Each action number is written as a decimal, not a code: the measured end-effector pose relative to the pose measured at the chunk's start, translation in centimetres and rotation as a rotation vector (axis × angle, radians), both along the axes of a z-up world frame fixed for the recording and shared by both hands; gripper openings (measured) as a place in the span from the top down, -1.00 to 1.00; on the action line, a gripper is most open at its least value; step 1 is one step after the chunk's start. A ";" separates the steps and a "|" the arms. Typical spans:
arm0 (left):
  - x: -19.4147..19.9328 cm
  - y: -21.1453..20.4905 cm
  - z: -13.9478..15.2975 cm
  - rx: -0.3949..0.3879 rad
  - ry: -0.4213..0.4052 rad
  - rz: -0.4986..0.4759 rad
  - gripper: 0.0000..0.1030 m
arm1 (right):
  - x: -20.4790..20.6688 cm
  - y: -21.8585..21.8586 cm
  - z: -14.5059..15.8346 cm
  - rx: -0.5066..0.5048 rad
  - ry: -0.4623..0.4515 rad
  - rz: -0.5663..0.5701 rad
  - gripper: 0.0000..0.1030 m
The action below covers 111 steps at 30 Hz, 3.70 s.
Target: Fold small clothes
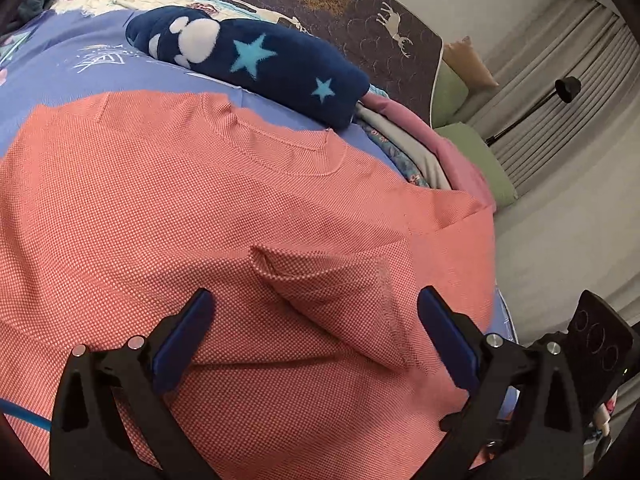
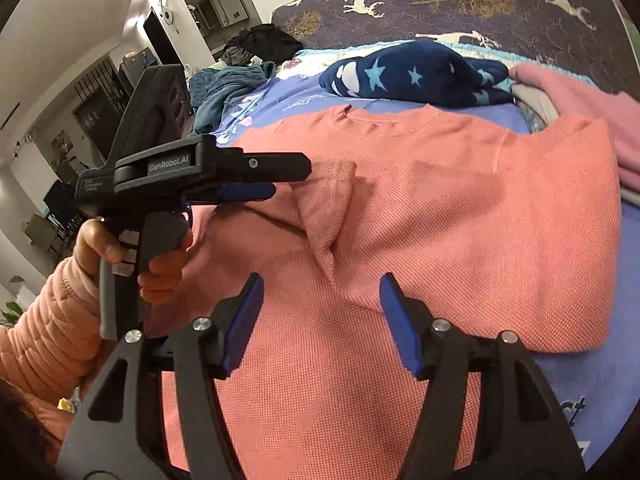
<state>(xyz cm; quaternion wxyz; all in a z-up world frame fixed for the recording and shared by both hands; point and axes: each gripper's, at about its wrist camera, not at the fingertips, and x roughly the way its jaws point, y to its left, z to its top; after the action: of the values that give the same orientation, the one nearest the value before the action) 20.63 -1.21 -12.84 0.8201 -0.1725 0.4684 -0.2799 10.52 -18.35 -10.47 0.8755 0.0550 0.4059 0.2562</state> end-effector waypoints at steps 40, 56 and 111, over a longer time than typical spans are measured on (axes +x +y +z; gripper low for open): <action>0.2 6.7 8.2 0.338 -0.327 0.176 0.54 | -2.5 -7.1 0.1 -0.348 -0.053 -0.395 -0.48; -0.3 12.4 0.1 0.596 -0.191 0.264 -0.45 | -0.1 -5.8 -2.5 -0.425 0.037 -0.443 -0.48; -15.8 18.6 8.3 0.536 -0.368 0.307 -0.33 | -10.3 -9.7 0.2 -0.054 0.028 -0.455 0.05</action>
<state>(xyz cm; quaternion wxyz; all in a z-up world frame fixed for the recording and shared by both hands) 4.82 17.43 -4.59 0.9392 0.0335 0.3384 -0.0473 0.19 -28.03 -10.28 0.9062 0.1253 0.4019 0.0404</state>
